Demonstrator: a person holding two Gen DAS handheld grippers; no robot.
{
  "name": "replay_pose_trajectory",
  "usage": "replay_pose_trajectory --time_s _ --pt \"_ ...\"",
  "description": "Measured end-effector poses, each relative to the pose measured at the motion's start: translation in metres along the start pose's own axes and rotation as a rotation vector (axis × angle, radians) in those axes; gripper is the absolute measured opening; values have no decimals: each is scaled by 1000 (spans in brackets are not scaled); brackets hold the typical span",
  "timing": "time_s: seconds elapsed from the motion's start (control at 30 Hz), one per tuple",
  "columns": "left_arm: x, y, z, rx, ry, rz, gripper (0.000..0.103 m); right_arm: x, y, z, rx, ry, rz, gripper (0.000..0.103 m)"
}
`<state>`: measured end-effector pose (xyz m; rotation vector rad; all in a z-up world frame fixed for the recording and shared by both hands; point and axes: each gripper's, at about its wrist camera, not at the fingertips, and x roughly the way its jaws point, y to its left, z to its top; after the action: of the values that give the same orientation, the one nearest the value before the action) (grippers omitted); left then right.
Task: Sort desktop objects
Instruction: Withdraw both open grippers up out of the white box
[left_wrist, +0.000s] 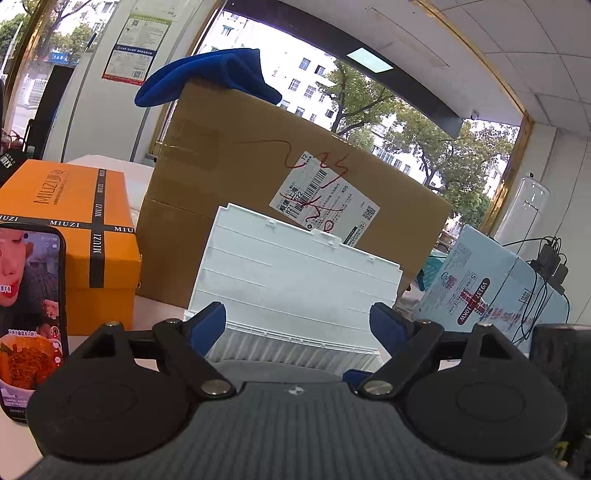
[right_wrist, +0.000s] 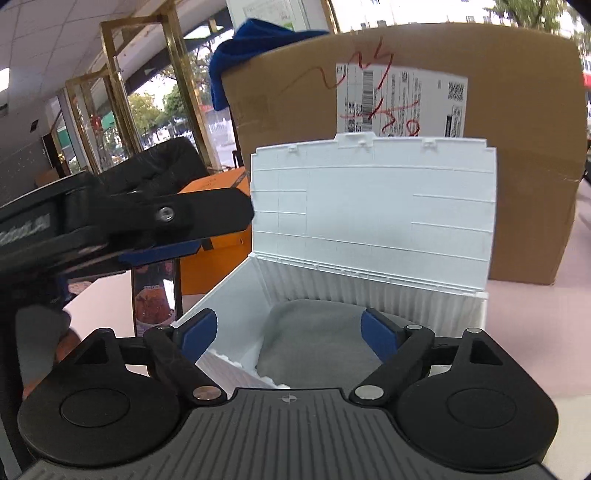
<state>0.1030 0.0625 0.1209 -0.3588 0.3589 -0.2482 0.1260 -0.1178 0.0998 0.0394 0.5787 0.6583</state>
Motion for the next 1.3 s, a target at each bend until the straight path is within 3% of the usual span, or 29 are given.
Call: replay_pose_trajectory --time_s 0.1,0.17,0.23,0.53,0.63,0.73,1.1,1.3 --pt "2 -7 -11 31 -13 -5 85 -17 6 -23 -43 -92 -21 101" --pt "5 -11 -23 43 -28 -2 88 -29 9 -41 -46 -158 -64 101" --pt "8 -15 -35 64 -46 -2 103 -36 11 -58 -47 -211 -122 102" --pt "8 -32 -80 219 -144 -46 103 -60 -20 -106 32 -469 -350 103" --pt "9 -33 -89 226 -147 -58 103 -65 -30 -106 85 -495 -386 103" --pt "13 -28 -91 182 -131 -69 103 -62 -29 -107 57 -500 -420 103" --pt "10 -24 -98 169 -186 -95 103 -69 -17 -115 11 -515 -456 103" --pt "8 -25 -100 189 -202 -107 103 -70 -9 -119 -80 -547 -505 103"
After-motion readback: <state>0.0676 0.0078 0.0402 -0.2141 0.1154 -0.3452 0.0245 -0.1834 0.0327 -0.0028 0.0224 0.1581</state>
